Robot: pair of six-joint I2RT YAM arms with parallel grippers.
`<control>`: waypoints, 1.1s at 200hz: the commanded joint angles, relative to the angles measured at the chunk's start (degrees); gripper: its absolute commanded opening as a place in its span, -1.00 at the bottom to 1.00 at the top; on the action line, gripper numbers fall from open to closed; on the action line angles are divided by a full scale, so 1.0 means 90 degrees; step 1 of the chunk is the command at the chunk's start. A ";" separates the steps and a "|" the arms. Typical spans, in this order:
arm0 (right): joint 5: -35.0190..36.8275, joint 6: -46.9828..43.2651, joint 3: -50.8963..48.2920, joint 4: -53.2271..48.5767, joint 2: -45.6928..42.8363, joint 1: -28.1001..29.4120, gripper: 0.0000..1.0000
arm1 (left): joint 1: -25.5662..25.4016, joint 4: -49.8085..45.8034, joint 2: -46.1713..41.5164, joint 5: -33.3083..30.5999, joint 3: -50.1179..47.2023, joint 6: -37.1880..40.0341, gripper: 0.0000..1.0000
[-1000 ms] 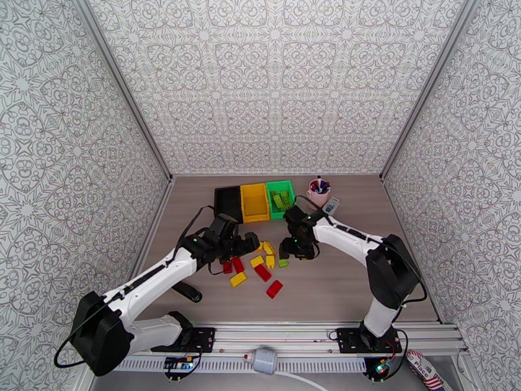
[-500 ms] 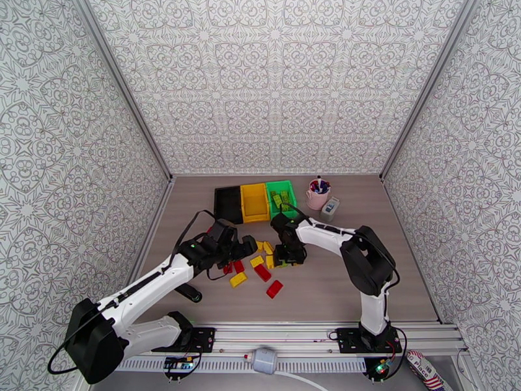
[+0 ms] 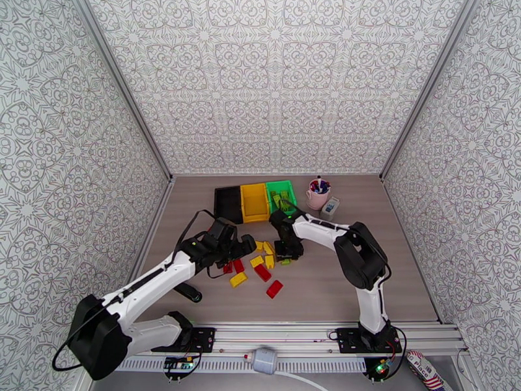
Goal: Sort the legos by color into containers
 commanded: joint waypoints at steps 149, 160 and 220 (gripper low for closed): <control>-0.2328 0.1043 0.7347 -0.1378 0.3212 -0.2219 0.21 | 0.0883 -0.0097 0.3188 0.1644 0.3754 0.1594 0.89; -0.2295 0.0964 0.7087 -0.1298 0.3053 -0.2232 0.22 | 0.0884 -0.0166 0.3130 0.1552 0.3715 0.1633 0.88; -0.1864 0.0350 0.3904 -0.0523 0.1011 -0.2122 0.21 | 0.0686 -0.0604 0.2267 0.0526 0.2700 0.1486 0.83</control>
